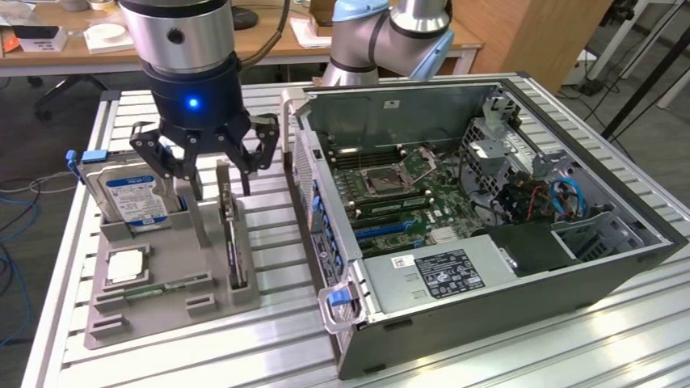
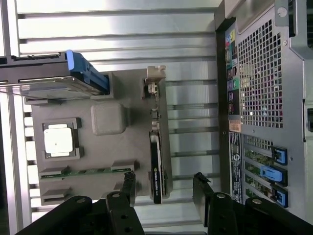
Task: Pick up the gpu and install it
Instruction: 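Pick up the gpu and move the gpu toward the slot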
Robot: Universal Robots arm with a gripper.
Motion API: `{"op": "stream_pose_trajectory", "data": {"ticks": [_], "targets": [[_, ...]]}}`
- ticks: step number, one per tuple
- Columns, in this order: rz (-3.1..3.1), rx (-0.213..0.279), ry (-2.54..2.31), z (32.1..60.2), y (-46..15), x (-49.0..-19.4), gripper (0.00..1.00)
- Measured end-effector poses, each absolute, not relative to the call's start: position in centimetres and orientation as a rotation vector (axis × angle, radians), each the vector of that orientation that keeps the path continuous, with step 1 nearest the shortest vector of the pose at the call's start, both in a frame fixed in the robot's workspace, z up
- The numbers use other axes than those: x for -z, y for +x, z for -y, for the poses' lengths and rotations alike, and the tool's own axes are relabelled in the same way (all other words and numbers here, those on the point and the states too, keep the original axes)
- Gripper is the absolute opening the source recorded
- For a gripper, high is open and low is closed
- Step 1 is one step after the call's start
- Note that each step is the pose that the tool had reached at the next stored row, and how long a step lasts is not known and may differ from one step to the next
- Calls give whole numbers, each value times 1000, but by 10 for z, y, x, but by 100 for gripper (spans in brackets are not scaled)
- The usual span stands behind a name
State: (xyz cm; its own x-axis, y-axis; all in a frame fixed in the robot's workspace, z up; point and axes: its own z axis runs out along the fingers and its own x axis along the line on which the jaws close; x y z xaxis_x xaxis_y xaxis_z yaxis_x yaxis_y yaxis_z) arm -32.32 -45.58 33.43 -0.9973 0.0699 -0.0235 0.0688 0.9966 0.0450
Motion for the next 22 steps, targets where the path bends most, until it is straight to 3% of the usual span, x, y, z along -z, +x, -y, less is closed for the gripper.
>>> {"op": "stream_pose_trajectory", "data": {"ticks": [22], "targets": [[-3114,-69,108,456,-323,-322,59]]}}
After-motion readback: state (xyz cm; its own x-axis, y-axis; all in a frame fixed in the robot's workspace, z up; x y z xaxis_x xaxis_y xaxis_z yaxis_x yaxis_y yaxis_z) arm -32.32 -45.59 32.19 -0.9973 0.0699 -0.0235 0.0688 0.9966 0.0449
